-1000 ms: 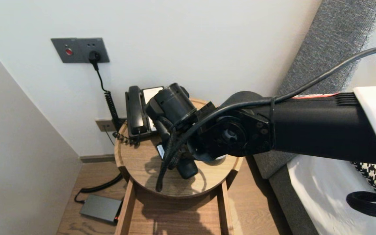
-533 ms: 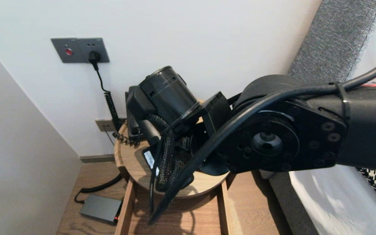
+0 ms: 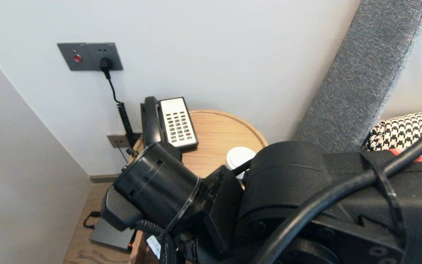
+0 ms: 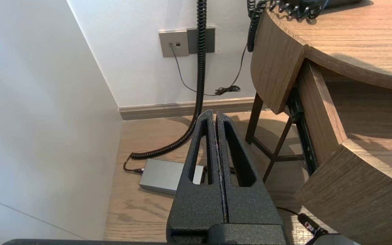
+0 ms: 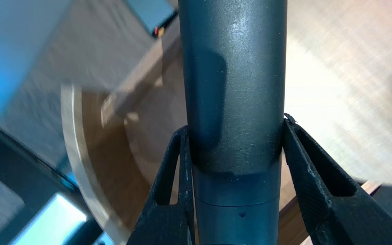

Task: Put the remote controls on the table in the drawer one by one

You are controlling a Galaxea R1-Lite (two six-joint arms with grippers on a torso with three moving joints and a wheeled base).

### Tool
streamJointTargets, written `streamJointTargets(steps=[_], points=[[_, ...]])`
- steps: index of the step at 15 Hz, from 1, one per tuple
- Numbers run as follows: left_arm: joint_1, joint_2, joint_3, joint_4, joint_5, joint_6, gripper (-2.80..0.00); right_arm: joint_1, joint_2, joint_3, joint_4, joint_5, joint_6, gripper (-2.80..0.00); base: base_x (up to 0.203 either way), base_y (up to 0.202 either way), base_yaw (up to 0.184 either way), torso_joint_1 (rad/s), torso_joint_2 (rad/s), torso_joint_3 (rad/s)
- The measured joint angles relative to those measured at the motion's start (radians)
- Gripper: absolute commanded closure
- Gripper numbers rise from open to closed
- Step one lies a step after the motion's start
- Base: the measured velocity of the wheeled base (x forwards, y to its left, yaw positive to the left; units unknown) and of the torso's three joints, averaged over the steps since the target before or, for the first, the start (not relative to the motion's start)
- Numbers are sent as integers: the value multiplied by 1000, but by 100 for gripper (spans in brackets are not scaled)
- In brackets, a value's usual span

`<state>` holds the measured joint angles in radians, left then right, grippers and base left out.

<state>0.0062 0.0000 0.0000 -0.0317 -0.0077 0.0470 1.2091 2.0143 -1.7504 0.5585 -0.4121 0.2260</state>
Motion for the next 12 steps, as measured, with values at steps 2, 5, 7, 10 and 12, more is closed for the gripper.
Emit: streamJointTargets(steps=[2,5,7,10,12], points=[[0,0,0,0,0,0,0,16,0,53,-6,3,2,0,0,0,0,0,0,0],[0,0,-1,0,0,0,0,25,1,162,-91,2,3,0,0,0,0,0,0,0],[0,0,-1,0,0,0,0,31,3,251,-192,-1,2,0,0,0,0,0,0,0],[0,0,0,0,0,0,0,48,7,350,-285,0,2,0,0,0,0,0,0,0],[0,0,0,0,0,0,0,55,15,371,-303,-1,2,0,0,0,0,0,0,0]])
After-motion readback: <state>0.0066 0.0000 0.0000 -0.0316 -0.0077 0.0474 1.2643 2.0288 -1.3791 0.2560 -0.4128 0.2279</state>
